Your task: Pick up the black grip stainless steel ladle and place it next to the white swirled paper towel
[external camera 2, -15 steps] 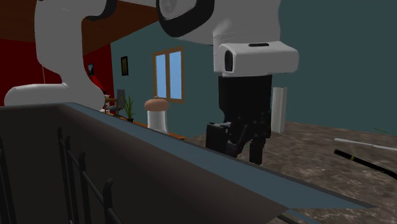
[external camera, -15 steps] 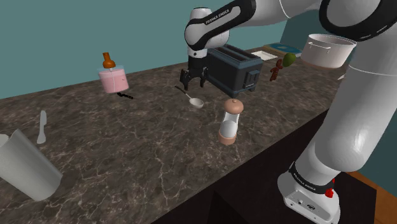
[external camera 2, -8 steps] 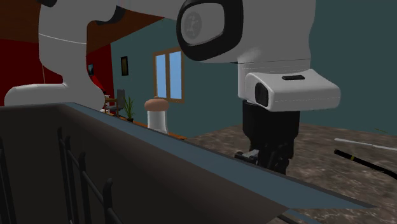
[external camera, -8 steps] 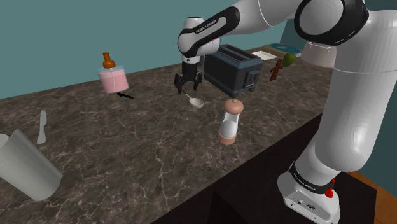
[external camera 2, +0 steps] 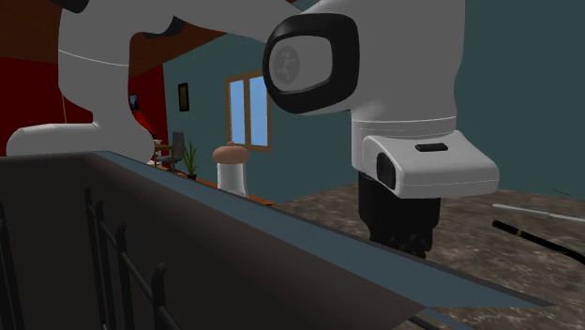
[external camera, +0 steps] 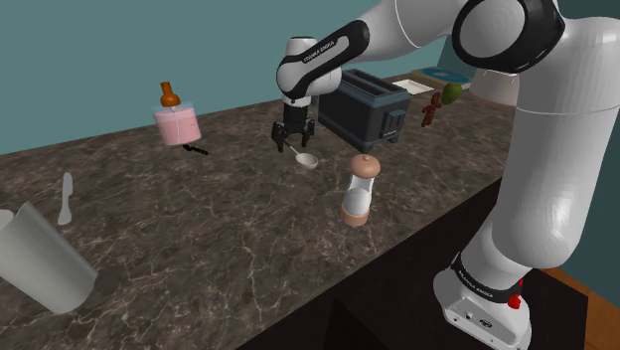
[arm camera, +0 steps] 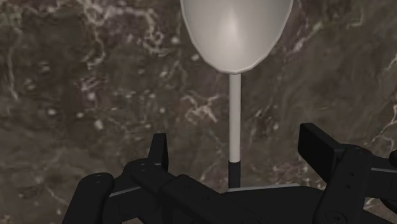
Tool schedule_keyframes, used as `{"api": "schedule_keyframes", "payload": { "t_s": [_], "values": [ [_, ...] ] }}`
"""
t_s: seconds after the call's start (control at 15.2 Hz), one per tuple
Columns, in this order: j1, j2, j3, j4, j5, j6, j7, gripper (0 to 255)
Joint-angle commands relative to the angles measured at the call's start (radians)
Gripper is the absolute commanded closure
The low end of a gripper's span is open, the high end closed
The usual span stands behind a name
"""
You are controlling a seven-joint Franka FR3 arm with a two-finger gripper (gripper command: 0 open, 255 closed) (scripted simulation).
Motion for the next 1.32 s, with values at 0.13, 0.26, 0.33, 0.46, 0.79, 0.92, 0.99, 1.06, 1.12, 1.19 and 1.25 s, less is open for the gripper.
{"api": "schedule_keyframes", "payload": {
  "t_s": [0.13,0.26,0.33,0.46,0.79,0.92,0.99,1.06,1.12,1.19,1.25],
  "values": [
    [0.0,0.0,0.0,0.0,0.0,0.001,0.0,0],
    [0.0,0.0,0.0,0.0,0.0,0.001,0.0,255],
    [0.0,0.0,0.0,0.0,0.0,0.001,0.0,255],
    [0.0,0.0,0.0,0.0,0.0,0.001,0.0,255],
    [0.0,0.0,0.0,0.0,0.0,0.001,0.0,255],
    [0.0,-0.013,0.0,0.009,-0.002,-0.022,0.003,255],
    [0.0,-0.019,-0.001,0.014,-0.002,-0.033,0.004,255],
    [0.0,-0.025,-0.001,0.02,-0.003,-0.045,0.006,255],
    [0.0,-0.031,-0.001,0.025,-0.004,-0.056,0.007,255],
    [0.0,-0.037,-0.001,0.031,-0.004,-0.068,0.009,255],
    [0.0,-0.042,-0.001,0.037,-0.005,-0.079,0.01,255]
  ]
}}
